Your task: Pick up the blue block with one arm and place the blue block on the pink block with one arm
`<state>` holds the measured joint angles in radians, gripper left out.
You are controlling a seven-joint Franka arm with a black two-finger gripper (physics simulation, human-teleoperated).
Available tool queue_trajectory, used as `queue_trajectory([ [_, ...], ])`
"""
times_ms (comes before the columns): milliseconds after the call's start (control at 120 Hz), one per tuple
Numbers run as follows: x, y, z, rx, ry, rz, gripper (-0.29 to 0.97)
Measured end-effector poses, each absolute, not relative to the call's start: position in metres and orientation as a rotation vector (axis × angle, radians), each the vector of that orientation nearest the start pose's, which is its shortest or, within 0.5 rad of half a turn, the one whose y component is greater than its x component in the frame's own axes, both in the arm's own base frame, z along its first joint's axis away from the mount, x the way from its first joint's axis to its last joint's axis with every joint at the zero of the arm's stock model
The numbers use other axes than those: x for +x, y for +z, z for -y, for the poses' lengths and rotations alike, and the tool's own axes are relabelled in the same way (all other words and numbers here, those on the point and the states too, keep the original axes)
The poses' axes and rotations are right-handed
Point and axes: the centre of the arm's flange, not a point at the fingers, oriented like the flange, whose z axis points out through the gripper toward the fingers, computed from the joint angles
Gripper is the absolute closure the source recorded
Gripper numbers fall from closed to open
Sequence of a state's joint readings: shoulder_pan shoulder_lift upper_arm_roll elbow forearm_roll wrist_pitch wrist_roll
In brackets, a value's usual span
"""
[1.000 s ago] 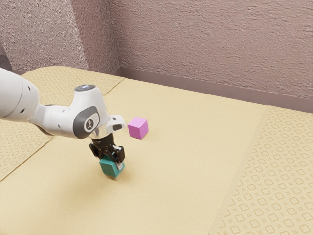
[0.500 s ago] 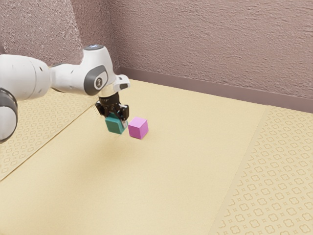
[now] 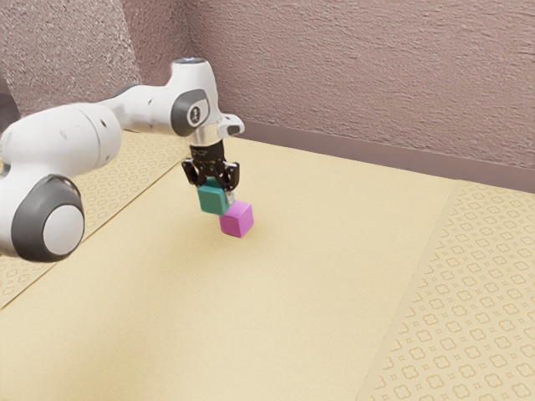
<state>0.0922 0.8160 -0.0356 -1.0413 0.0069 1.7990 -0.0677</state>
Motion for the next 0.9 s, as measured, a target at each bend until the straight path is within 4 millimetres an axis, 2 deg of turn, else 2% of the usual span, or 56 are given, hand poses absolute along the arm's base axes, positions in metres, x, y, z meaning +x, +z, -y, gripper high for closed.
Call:
queue_trajectory([
  [133, 0.766, 0.339, -0.053, -3.147, 0.108, 0.24, 0.34],
  [308, 0.773, 0.347, -0.04, -3.168, 0.063, 0.222, 0.34],
  [667, 0.783, 0.334, -0.048, -3.153, -0.036, 0.14, 0.33],
  [900, 0.79, 0.334, -0.048, -3.158, -0.088, 0.095, 0.33],
])
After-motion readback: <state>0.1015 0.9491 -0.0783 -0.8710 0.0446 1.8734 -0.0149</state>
